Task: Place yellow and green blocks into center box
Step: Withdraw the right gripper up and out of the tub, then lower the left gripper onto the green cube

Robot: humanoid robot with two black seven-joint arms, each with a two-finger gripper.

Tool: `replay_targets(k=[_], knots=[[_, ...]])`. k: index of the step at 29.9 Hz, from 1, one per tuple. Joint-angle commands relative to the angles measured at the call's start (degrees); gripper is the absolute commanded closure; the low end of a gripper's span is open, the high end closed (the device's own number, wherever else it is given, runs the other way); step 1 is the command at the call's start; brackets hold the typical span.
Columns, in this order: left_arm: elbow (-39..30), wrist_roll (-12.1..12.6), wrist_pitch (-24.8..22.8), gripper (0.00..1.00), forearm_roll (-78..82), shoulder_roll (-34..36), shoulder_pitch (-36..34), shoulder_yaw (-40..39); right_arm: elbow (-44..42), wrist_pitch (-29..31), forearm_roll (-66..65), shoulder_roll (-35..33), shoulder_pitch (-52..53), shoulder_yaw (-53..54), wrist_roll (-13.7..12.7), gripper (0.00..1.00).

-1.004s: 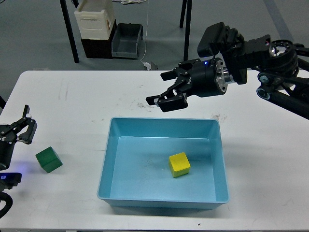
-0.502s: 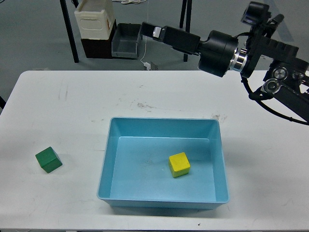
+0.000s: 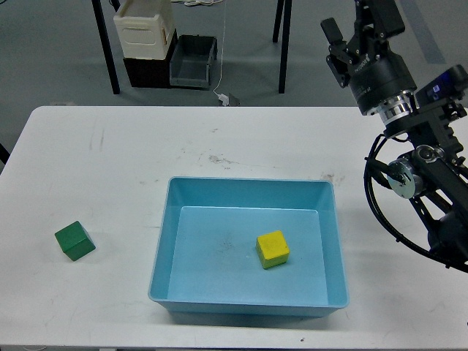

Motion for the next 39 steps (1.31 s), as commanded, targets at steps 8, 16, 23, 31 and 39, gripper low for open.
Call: replay_targets(k=[8, 16, 23, 31, 39], knots=[[-0.60, -0.01, -1.56, 0.00, 10.57, 1.55, -7.23, 0.23, 10.50, 11.32, 4.59, -5.96, -18.00, 14.03, 0.08, 0.00], [-5.42, -0.01, -1.56, 0.00, 40.79, 7.51, -14.36, 4.87, 10.76, 15.72, 9.51, -9.13, -27.58, 22.48, 0.43, 0.00], [-11.50, -0.01, -1.56, 0.01, 59.35, 13.15, -19.19, 18.93, 12.70, 15.72, 9.60, -8.69, -32.95, 25.03, 2.01, 0.00], [-11.68, -0.01, -1.56, 0.02, 73.69, 13.42, -29.12, 38.44, 12.78, 15.37, 9.60, -8.69, -36.02, 25.12, 2.89, 0.00], [-11.59, -0.01, -1.56, 0.02, 75.97, 12.80, -38.00, 56.45, 12.78, 15.19, 9.60, -8.60, -36.99, 26.00, 3.50, 0.00]])
